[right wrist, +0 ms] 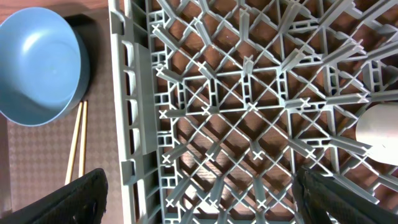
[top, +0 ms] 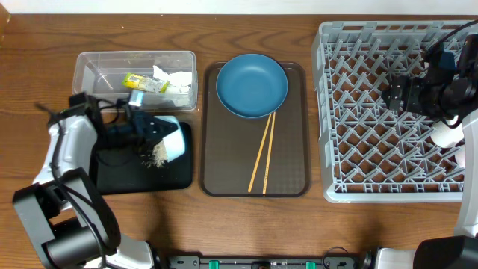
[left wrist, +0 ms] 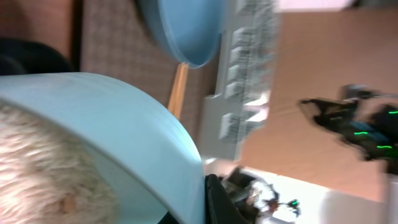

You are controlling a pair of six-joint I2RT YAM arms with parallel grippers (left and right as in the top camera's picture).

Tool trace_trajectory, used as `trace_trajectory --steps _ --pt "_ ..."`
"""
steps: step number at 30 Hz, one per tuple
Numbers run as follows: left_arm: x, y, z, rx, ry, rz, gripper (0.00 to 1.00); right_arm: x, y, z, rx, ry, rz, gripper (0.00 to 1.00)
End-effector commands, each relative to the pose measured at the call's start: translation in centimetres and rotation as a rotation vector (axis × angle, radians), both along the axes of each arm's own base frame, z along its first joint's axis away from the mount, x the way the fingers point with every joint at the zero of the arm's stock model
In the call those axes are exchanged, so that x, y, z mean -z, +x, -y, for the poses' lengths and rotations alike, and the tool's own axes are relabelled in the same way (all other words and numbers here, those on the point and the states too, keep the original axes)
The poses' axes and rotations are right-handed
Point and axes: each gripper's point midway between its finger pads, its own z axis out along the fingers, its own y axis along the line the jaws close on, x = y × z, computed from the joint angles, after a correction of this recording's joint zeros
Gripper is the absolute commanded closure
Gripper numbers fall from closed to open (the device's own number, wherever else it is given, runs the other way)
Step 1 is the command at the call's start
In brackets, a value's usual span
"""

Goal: Sort waste into correct bins and load items into the dishwasher rack
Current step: 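Tip the bowl with the left gripper to dump rice onto the black tray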

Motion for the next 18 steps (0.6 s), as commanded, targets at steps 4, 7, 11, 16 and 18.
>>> trace_trajectory --steps 4,7,11,16,18 --pt "-3.2 0.4 -1.9 -0.118 -0.254 0.112 0.94 0.2 0.0 -0.2 -0.017 -0.010 -0.005 0.07" --pt "-3.9 0.5 -2.6 -0.161 -0.312 0.072 0.94 0.2 0.0 -0.2 -0.017 -0.010 -0.005 0.07" --pt "-3.9 0.5 -3.2 -0.190 -0.331 0.032 0.94 0.2 0.0 -0.2 -0.017 -0.010 -0.006 0.07" --pt "-3.9 0.5 -3.4 -0.196 -0.334 0.026 0.94 0.2 -0.1 -0.2 -0.017 -0.010 -0.007 0.07" --pt "-3.9 0.5 -3.4 -0.196 -0.334 0.026 0.94 0.2 -0.1 -0.2 -0.017 -0.009 -0.009 0.07"
